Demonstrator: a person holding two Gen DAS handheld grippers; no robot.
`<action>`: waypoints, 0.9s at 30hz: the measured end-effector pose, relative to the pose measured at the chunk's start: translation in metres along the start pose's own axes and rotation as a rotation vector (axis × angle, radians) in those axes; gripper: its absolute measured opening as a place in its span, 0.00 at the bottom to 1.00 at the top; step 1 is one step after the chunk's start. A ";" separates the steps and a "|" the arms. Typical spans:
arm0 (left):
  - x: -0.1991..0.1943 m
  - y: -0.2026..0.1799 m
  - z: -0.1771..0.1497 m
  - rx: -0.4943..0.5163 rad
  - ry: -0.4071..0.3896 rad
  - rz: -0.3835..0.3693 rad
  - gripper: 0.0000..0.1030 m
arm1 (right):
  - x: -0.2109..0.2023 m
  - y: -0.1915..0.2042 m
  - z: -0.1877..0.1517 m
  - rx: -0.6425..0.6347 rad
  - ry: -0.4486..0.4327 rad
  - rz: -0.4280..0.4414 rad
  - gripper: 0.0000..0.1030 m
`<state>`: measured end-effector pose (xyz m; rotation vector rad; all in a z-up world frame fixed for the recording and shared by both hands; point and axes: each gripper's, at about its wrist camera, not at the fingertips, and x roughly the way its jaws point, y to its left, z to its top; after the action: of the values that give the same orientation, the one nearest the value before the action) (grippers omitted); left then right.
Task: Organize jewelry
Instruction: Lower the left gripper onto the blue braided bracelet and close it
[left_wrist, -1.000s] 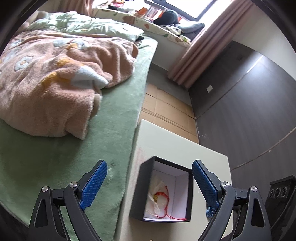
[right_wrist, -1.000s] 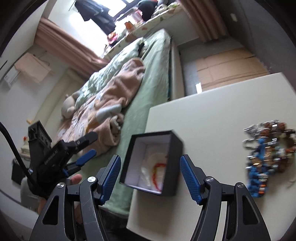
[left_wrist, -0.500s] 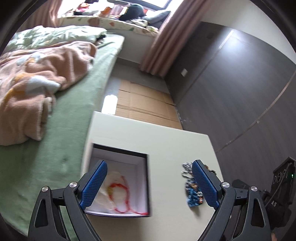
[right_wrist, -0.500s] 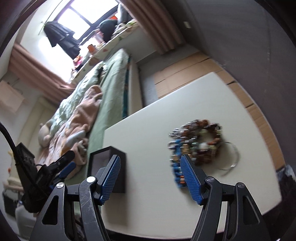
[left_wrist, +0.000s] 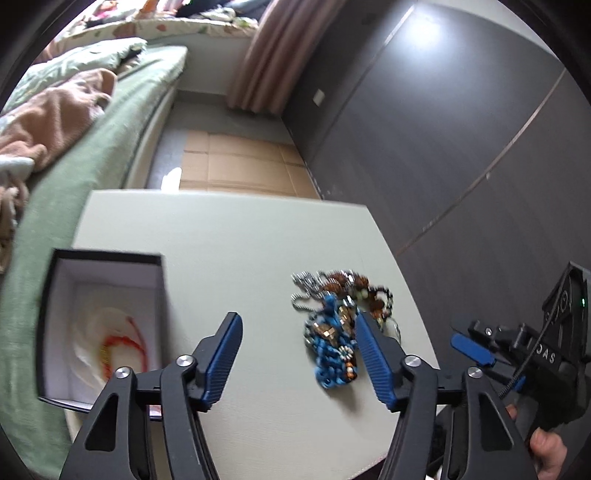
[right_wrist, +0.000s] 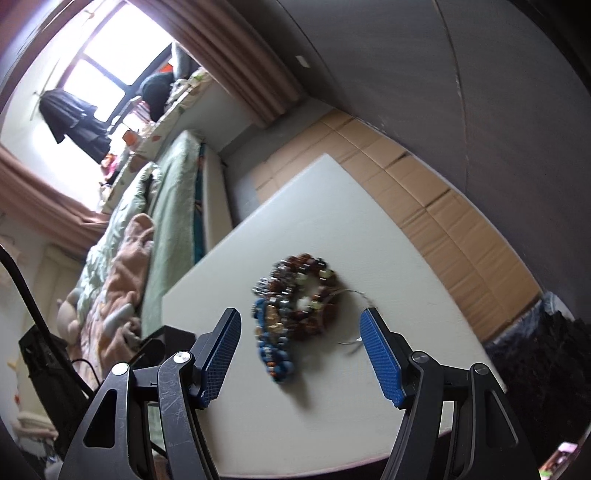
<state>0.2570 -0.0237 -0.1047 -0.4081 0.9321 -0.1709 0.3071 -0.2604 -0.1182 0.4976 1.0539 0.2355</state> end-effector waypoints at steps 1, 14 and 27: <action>0.005 -0.003 -0.003 0.009 0.014 -0.001 0.61 | 0.002 -0.005 0.000 0.009 0.005 -0.002 0.66; 0.052 -0.042 -0.034 0.114 0.124 0.022 0.59 | 0.018 -0.022 0.004 -0.057 0.095 -0.043 0.66; 0.071 -0.045 -0.050 0.156 0.147 0.051 0.12 | 0.032 -0.038 0.006 -0.237 0.167 -0.123 0.66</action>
<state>0.2602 -0.1007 -0.1648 -0.2292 1.0644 -0.2274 0.3259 -0.2817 -0.1595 0.2011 1.1968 0.2923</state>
